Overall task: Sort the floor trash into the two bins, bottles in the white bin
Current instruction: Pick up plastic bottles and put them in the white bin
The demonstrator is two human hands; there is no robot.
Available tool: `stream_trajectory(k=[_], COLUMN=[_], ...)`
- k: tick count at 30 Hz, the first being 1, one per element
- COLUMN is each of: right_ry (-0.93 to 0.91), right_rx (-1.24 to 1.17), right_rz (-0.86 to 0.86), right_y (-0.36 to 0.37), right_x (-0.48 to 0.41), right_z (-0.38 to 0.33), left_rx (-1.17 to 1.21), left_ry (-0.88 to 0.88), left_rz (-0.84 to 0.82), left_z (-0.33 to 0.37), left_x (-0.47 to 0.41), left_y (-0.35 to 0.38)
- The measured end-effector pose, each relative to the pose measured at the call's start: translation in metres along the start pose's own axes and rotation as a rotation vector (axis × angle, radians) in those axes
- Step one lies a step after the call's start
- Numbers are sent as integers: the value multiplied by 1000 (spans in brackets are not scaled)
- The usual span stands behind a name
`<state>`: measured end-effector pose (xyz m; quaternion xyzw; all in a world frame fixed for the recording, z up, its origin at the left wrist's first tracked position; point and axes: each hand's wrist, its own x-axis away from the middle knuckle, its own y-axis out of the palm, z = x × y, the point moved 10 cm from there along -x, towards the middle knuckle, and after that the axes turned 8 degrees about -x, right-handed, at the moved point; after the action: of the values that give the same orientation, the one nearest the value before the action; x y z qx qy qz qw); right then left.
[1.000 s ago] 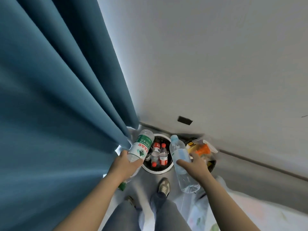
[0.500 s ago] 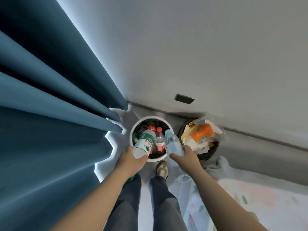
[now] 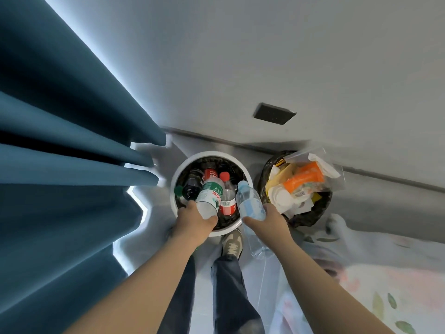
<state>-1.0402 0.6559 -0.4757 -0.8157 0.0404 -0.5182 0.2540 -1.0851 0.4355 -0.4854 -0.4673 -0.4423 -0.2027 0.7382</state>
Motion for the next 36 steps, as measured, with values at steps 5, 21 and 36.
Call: stream_trajectory(k=[5,21,36], right_ry=[-55,-69,-134], right_rx=[52,148,221], right_rz=[34,88,131], right_y=[14,53,47], right_x=[-41,-109,-97], right_z=[-5,4,7], left_rx=[-35,-43,-77], left_ry=[38,58,56], left_rz=[76,142,152], left_z=[5,-14,-27], left_x=[-35,-84,-79], left_y=[16,52,35])
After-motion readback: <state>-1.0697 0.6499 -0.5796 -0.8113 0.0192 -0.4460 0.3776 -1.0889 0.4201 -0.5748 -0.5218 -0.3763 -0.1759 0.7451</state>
